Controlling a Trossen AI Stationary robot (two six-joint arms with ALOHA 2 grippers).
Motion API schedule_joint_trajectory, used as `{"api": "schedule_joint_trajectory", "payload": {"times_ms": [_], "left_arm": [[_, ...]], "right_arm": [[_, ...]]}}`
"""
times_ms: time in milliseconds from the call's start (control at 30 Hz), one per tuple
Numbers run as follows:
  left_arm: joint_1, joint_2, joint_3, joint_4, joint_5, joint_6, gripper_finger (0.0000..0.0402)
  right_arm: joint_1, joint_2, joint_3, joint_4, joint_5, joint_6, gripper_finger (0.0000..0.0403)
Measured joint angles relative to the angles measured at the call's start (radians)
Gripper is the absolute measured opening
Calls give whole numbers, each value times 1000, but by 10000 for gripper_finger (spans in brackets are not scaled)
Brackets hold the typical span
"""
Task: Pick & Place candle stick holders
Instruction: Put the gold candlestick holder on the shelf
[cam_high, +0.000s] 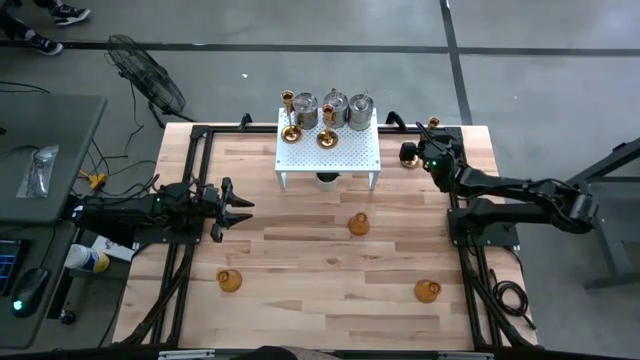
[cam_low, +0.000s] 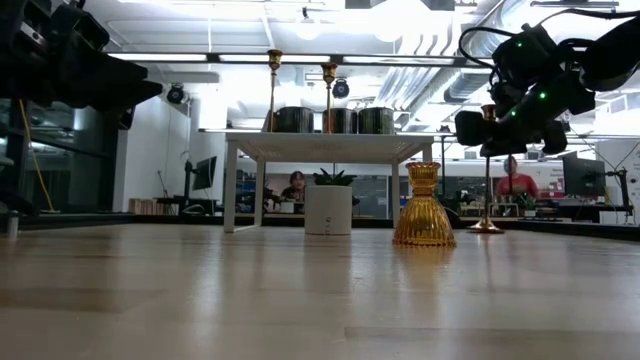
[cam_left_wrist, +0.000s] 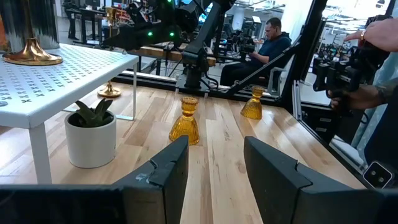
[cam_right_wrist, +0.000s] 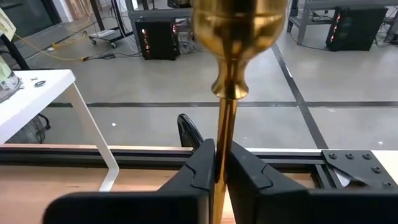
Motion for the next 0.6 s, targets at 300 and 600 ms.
{"api": "schedule_joint_trajectory", "payload": {"times_ms": [300, 600], "left_arm": [[0, 0, 0, 0, 0, 0, 152], [0, 0, 0, 0, 0, 0, 152]], "right_arm": [[1, 0, 10, -6, -7, 0, 16], [1, 0, 209, -220, -80, -56, 15]]}}
